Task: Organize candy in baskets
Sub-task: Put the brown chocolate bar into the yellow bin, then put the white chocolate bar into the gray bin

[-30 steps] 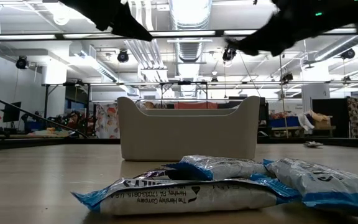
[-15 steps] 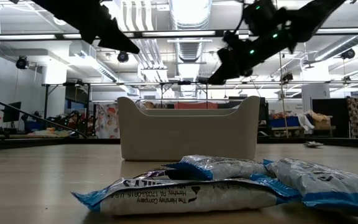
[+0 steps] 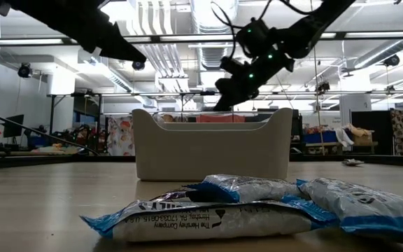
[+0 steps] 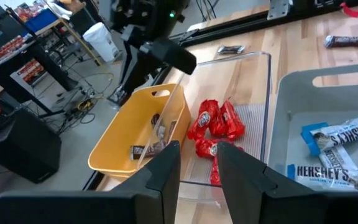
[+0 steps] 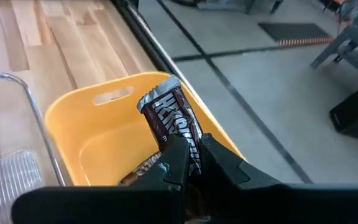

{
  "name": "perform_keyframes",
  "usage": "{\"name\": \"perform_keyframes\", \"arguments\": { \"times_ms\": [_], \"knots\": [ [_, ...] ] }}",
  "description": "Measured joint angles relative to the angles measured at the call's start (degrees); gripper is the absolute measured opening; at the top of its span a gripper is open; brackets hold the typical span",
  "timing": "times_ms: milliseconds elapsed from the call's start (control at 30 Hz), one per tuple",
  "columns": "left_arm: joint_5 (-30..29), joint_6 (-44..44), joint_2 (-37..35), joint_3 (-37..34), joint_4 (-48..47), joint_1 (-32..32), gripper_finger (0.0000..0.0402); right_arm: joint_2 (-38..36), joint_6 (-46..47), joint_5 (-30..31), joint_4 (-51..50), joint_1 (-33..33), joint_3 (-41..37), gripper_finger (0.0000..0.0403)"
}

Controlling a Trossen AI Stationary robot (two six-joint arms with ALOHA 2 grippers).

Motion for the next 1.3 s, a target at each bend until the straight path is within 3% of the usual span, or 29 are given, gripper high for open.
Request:
{"name": "perform_keyframes", "arguments": {
  "times_ms": [333,867,1200,1300],
  "knots": [
    [-0.3,-1.0,0.5,-0.2,0.2,0.0,0.0091,4.2,3.7,1.6,-6.8,-1.0,7.2,0.0035],
    [-0.4,-3.1,0.5,-0.5,0.1,0.0,0.0091,2.8,3.8,1.5,-10.6,-1.0,7.5,0.0165],
    [-0.4,-5.7,0.5,-0.5,0.1,0.0,0.0091,-4.8,13.9,1.7,-27.0,-1.1,7.5,0.0162],
    [-0.4,-7.0,0.5,-0.5,0.1,0.0,0.0091,-7.7,20.0,5.4,-36.6,-1.3,7.5,0.0155]
  ]
}}
